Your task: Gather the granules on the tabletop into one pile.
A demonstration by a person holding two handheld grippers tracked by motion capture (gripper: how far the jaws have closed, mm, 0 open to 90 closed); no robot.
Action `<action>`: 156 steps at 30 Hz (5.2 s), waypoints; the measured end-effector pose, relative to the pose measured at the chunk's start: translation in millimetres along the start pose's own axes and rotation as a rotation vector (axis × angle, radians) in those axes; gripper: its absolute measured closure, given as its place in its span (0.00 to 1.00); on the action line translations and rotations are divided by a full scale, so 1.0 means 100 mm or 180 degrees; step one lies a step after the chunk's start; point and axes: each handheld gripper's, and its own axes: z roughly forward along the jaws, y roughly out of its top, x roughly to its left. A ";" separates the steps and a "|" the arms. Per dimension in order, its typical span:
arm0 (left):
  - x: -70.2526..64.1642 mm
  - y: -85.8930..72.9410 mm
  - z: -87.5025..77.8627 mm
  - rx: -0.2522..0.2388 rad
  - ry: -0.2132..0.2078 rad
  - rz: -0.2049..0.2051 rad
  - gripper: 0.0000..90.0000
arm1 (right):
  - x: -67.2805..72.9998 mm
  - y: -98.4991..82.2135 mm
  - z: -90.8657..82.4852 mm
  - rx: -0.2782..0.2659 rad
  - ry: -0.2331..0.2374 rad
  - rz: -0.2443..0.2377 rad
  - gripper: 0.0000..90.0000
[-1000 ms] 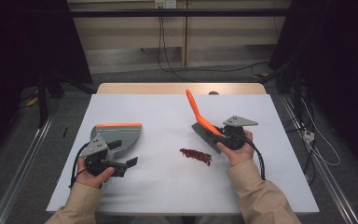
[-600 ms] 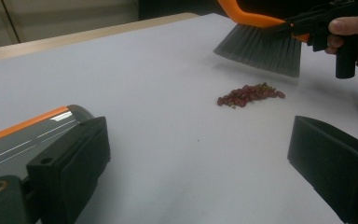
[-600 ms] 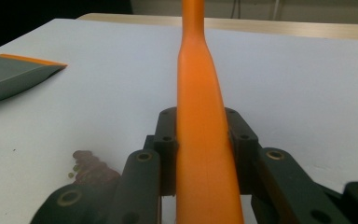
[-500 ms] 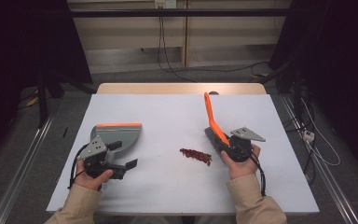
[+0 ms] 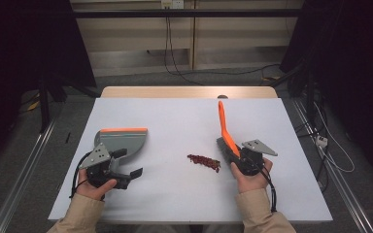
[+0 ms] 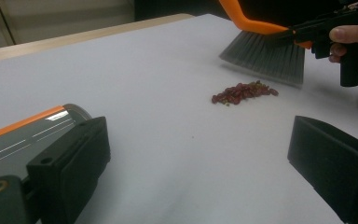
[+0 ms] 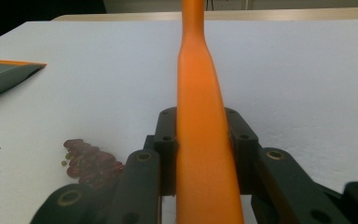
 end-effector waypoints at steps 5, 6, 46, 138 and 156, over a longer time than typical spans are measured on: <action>-0.01 0.00 0.01 0.0015 -0.0004 -0.0003 0.06 | 0.03 -0.02 0.00 0.0007 -0.0074 -0.0066 0.79; -0.01 0.00 0.01 0.0015 -0.0003 -0.0004 0.06 | 0.04 -0.03 0.01 0.0021 -0.0097 -0.0084 0.79; 0.02 -0.02 0.00 0.0048 0.0028 -0.0015 0.06 | 0.62 -0.07 0.35 -0.0182 -0.0192 -0.0217 0.79; 0.08 -0.06 0.03 0.0128 0.0083 -0.0092 0.06 | 0.09 0.15 0.78 0.0010 0.2820 -0.1216 0.79; 0.06 -0.06 0.03 0.0134 0.0067 -0.0068 0.06 | -0.09 0.38 0.40 -0.0207 0.1517 -0.0764 0.79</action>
